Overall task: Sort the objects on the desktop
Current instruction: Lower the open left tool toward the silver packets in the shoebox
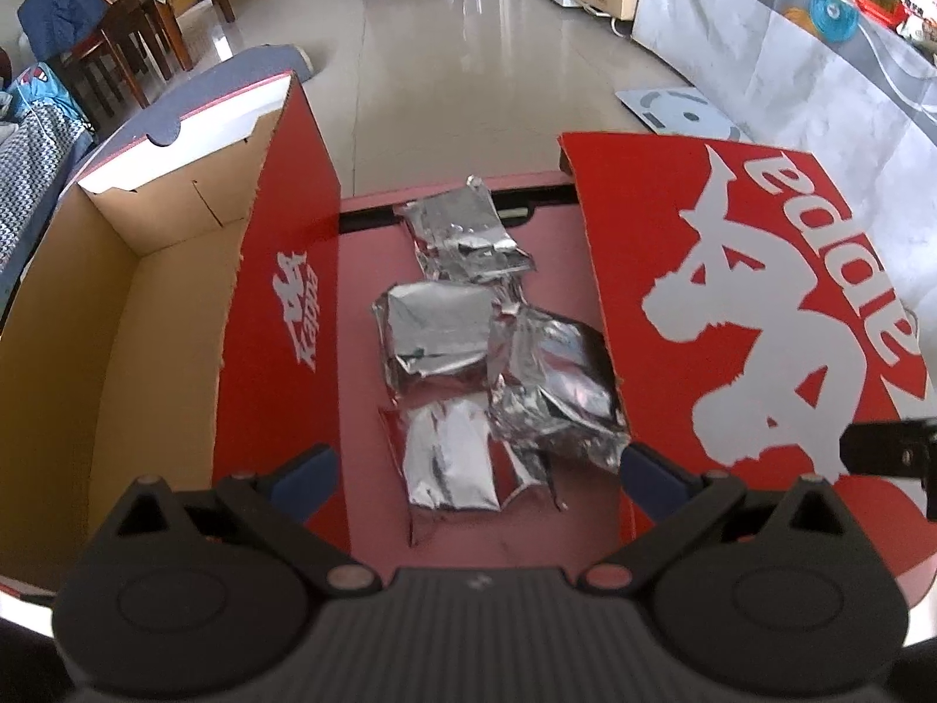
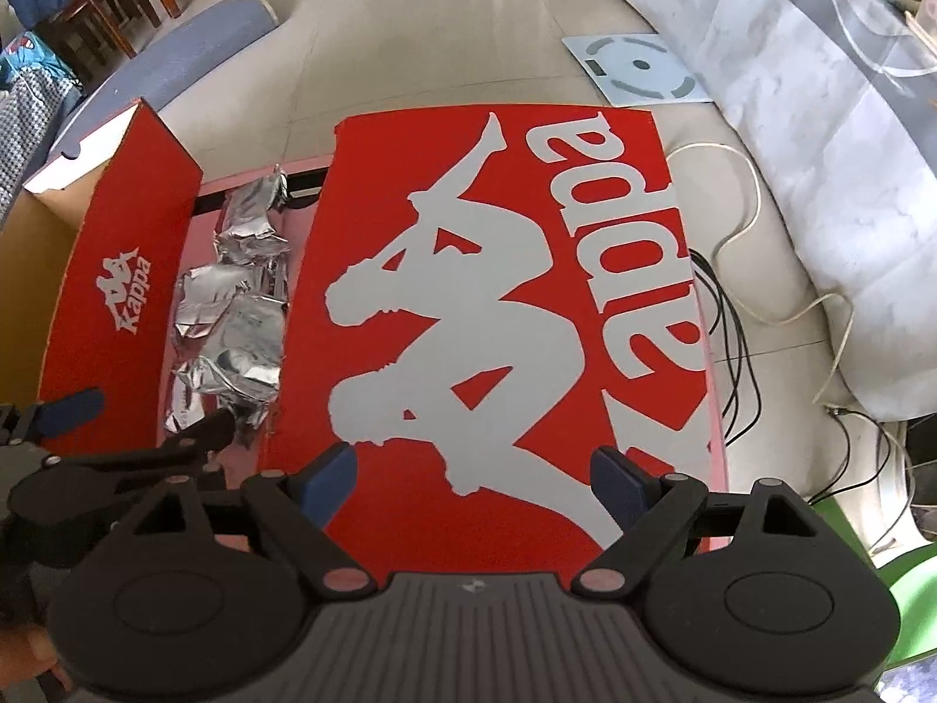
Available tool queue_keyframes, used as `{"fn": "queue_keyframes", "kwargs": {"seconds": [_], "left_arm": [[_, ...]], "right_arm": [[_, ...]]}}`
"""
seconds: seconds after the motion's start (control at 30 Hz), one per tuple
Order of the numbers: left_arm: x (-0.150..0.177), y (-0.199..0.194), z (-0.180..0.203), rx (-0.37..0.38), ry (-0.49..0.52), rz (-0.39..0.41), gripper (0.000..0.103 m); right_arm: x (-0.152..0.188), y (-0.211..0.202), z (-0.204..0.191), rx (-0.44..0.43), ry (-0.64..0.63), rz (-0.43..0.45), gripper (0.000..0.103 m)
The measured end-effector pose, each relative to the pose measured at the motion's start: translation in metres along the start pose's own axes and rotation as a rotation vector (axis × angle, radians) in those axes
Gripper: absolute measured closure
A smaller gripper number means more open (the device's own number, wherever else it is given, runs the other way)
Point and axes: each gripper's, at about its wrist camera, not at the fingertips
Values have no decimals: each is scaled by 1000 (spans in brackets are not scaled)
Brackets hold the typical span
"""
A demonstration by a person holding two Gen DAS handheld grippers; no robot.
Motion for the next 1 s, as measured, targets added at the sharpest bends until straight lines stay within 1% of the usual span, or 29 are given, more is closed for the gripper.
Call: {"fn": "queue_keyframes", "kwargs": {"seconds": [0.07,0.13,0.23,0.33,0.4,0.47,0.53,0.57,0.6,0.67,0.77,0.97,1.0], "left_arm": [[0,0,-1,5,-2,13,0],[0,-2,-2,26,-7,29,0],[1,-8,-6,73,-26,61,5],[-1,-9,-7,97,-21,61,9],[-1,-8,-7,101,-11,59,16],[-1,-8,-7,101,-2,61,19],[-1,-7,-6,99,6,64,28],[-2,-7,-7,104,6,61,36],[-2,-5,-8,113,4,54,40],[-3,-3,-10,123,-5,45,42],[-3,-1,-11,116,-1,45,42],[-5,4,-10,129,7,38,42],[-6,4,-10,134,9,38,47]], "right_arm": [[-1,0,0,-11,10,-1,17],[-1,0,-1,-22,13,4,17],[-2,-1,-3,-8,7,13,17],[-3,-2,-3,-10,14,17,17],[-4,-3,-2,-23,30,17,17],[-5,-2,-2,-26,36,13,17],[-5,-2,-2,-31,39,5,17],[-5,-1,-2,-35,39,0,17],[-5,-1,-3,-37,38,-3,17],[-4,-1,-4,-40,35,-6,17],[-4,-2,-5,-42,30,-3,17],[-4,-2,-8,-47,24,-7,17],[-4,-2,-8,-48,24,-9,17]]}}
Point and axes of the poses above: each gripper's, at about its wrist camera, not at the fingertips, and y roughly the way its jaws point, z to its right, x to its underside, and after that the axes turned 2 degrees about x, right-handed
